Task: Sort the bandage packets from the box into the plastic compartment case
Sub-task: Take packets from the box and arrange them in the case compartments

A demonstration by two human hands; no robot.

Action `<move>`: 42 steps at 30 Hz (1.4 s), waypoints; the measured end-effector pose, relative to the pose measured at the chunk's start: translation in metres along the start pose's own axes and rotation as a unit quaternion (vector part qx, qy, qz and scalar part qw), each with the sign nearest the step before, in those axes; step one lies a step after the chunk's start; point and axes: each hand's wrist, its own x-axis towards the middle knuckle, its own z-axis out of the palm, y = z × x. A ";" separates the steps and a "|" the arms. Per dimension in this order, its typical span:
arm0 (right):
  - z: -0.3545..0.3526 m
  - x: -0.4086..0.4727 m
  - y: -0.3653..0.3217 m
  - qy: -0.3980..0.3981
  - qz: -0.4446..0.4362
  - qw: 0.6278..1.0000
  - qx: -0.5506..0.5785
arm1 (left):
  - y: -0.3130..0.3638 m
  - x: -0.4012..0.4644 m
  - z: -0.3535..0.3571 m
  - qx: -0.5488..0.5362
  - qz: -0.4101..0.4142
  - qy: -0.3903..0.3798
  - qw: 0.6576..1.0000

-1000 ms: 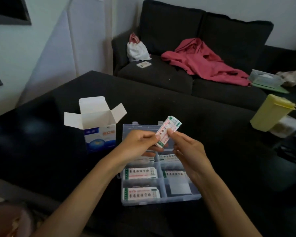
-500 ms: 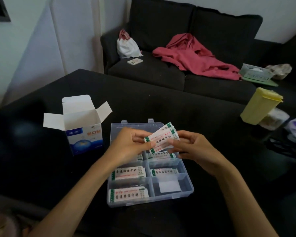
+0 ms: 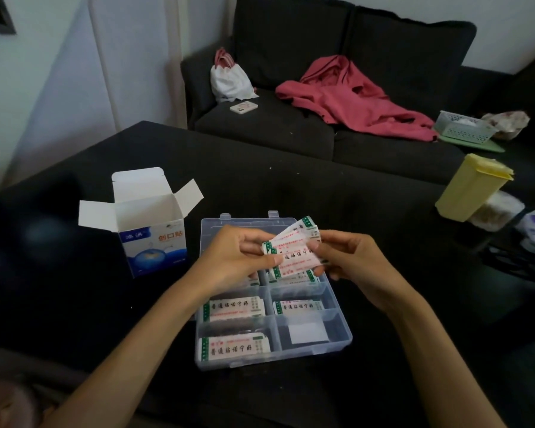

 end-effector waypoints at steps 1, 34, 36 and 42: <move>-0.001 0.000 0.000 -0.004 -0.001 1.000 -0.003 | 0.000 0.000 -0.001 0.001 -0.001 0.001 1.000; 0.012 0.007 0.025 -0.046 -0.016 0.840 -0.541 | -0.011 -0.006 0.028 0.471 0.117 -0.037 0.874; 0.015 0.004 0.021 -0.020 -0.053 0.800 -0.597 | -0.010 -0.006 0.028 0.475 0.117 -0.045 0.871; 0.018 0.000 0.018 -0.002 -0.036 0.772 -0.635 | -0.011 -0.010 0.029 0.481 0.114 -0.063 0.867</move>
